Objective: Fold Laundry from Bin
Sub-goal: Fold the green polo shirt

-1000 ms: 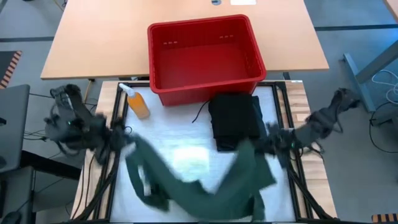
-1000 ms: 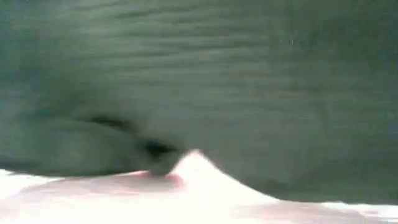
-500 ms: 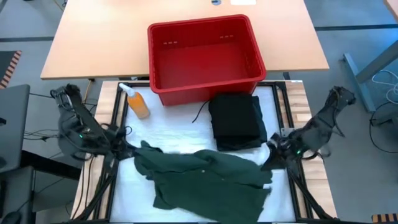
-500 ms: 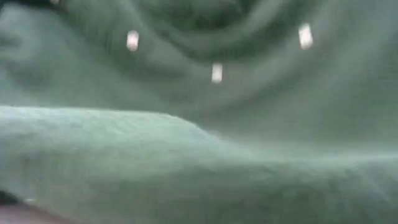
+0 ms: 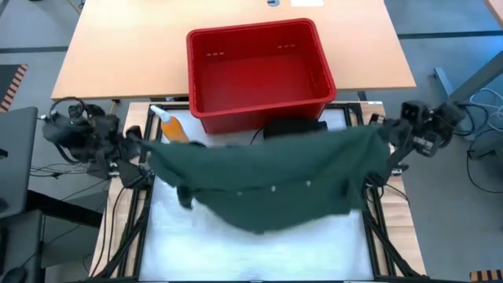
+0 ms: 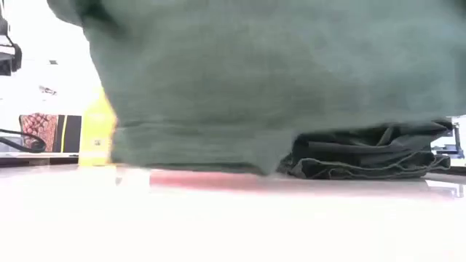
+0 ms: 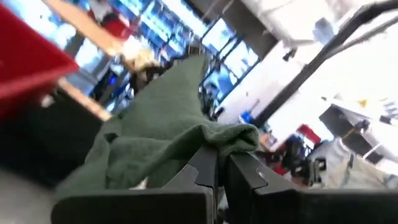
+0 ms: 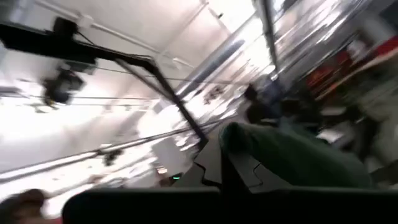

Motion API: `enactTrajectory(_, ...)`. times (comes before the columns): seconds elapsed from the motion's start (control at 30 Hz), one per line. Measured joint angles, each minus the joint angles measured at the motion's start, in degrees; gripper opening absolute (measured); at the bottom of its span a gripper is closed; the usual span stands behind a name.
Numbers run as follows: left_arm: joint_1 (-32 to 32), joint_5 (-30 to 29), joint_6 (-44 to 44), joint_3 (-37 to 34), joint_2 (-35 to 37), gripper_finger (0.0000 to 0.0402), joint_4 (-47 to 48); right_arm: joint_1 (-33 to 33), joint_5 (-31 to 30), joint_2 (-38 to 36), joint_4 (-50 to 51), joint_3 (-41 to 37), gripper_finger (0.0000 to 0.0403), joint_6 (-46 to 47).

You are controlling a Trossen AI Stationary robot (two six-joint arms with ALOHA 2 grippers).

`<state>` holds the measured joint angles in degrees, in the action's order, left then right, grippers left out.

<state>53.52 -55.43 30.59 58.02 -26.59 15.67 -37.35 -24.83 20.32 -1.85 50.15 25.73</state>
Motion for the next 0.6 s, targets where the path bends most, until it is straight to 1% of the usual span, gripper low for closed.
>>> enactTrajectory(0.1,0.0,-3.3,-6.8,1.5,1.8,0.0,-3.1,0.8,-4.6,-1.0,0.3,0.8,0.0018,-4.8)
enactTrajectory(0.2,0.0,-6.2,-12.8,5.8,2.0,0.0,-4.0,1.3,-7.0,-1.2,0.1,2.4,0.0018,-9.7)
enactTrajectory(0.3,0.0,-6.4,-16.4,9.6,0.6,0.0,-4.0,1.2,-6.5,-0.5,-0.8,3.5,0.0018,-10.9)
enactTrajectory(0.37,0.0,-4.3,-16.7,10.7,-0.8,0.0,-3.2,1.0,-4.6,0.9,0.0,3.5,0.0018,-8.3)
enactTrajectory(0.4,0.0,-2.7,-15.6,10.7,-1.4,0.0,-2.0,0.7,-2.9,2.0,1.9,3.0,0.0018,-5.8)
enactTrajectory(0.47,0.0,1.5,-8.7,9.7,-3.0,0.0,3.2,0.2,-0.2,5.1,5.6,1.5,0.0018,1.2)
enactTrajectory(0.53,0.0,5.1,2.5,7.6,-5.5,0.0,10.1,-0.7,2.6,9.0,7.4,-0.9,0.0018,8.8)
enactTrajectory(0.6,0.0,9.4,14.8,3.7,-8.8,0.0,15.0,-2.3,5.3,13.4,6.5,-4.6,0.0018,16.7)
